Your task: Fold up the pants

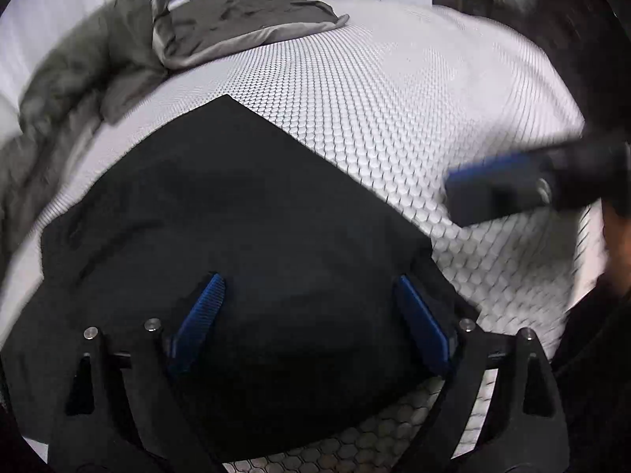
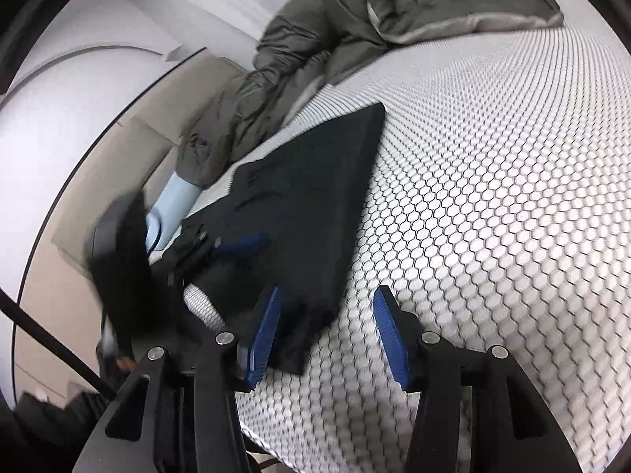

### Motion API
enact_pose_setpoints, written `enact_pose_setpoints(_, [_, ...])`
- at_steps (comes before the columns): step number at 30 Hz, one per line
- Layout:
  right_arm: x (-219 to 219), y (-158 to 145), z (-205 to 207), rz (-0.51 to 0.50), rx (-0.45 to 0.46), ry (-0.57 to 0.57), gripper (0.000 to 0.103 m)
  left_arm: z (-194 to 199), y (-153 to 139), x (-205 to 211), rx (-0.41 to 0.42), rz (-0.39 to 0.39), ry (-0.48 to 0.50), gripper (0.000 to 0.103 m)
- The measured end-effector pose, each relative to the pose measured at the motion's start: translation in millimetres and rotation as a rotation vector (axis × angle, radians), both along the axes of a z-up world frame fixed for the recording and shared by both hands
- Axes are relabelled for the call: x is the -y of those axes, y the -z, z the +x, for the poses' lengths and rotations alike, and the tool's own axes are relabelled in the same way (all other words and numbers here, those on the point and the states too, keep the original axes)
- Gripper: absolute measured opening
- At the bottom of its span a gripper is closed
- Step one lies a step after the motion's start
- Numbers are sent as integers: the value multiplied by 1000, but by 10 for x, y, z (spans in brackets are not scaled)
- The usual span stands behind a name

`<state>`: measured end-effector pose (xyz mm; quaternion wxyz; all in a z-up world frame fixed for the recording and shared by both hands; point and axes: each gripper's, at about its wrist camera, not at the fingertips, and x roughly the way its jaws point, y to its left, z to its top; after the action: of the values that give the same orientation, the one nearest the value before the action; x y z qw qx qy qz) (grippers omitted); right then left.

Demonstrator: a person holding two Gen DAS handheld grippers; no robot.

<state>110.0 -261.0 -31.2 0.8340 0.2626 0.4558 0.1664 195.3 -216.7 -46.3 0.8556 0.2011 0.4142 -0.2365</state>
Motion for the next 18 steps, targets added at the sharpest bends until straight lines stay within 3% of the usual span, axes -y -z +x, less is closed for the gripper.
enact_pose_setpoints(6, [-292,182,589,-81,-75,-52,49,26,82,-60,-41,-16,-18,88])
enact_pose_setpoints(11, [-288,281,1162,-144,-98,-44,32,28,140,-63,-35,-14,-26,88])
enact_pose_setpoints(15, [-150,391,1736,-138,-123,-47,26,91,169,-120,-72,-37,-11,88])
enact_pose_setpoints(18, [-165,422,2135,-199,-76,-54,23,98,174,-147,-76,-44,-1,88])
